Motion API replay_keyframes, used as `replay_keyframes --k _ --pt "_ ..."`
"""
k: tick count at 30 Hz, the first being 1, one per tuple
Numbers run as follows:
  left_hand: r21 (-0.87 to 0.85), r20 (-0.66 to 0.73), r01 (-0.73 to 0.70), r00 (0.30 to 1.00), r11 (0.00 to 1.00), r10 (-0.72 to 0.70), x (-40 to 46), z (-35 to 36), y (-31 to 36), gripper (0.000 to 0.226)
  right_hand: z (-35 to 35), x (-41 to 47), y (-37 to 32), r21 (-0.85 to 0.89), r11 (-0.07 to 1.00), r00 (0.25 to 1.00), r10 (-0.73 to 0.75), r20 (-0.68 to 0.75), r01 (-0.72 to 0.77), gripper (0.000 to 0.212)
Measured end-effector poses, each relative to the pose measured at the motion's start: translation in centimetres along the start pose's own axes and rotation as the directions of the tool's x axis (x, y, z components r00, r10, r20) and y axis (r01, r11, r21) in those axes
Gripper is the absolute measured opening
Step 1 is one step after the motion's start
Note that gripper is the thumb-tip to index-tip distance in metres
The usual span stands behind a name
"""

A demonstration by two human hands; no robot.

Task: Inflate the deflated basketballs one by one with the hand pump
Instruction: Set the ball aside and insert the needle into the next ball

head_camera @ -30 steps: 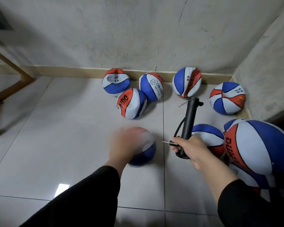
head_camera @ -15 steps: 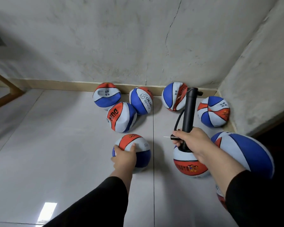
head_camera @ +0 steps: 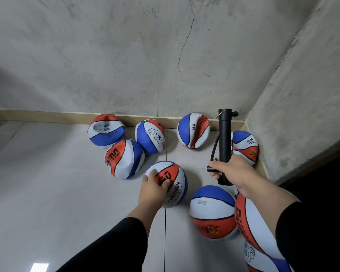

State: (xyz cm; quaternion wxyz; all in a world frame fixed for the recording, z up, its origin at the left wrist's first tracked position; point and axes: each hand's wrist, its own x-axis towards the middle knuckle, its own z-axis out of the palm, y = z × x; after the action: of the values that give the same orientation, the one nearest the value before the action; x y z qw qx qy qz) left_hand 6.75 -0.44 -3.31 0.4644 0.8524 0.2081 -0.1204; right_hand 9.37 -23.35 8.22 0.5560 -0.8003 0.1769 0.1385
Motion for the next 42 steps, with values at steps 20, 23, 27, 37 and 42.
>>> replay_keyframes --k 20,23,27,37,42 --pt "0.220 0.228 -0.375 0.917 0.900 0.326 6.7 8.9 7.8 0.060 -5.5 7.6 2.1 0.133 0.990 0.986 0.073 -0.151 -0.053 0.019" --pt "0.284 0.246 -0.391 0.912 0.875 0.328 7.1 9.6 9.2 0.055 -6.4 8.7 2.3 0.136 0.989 0.984 0.082 -0.157 -0.060 0.019" --pt "0.387 0.230 -0.404 0.913 0.829 0.337 7.4 10.5 11.7 0.051 -8.8 10.4 2.2 0.124 0.991 0.979 0.079 -0.189 -0.056 0.022" --pt "0.336 0.366 -0.531 0.834 0.778 0.412 8.2 16.7 19.3 0.040 -15.7 12.9 2.1 -0.048 0.999 0.970 -0.012 -0.243 0.000 0.015" --pt "0.306 0.413 -0.501 0.836 0.810 0.361 9.3 20.3 21.0 0.053 -16.9 14.1 3.8 -0.193 0.981 0.948 -0.060 -0.313 -0.002 0.016"
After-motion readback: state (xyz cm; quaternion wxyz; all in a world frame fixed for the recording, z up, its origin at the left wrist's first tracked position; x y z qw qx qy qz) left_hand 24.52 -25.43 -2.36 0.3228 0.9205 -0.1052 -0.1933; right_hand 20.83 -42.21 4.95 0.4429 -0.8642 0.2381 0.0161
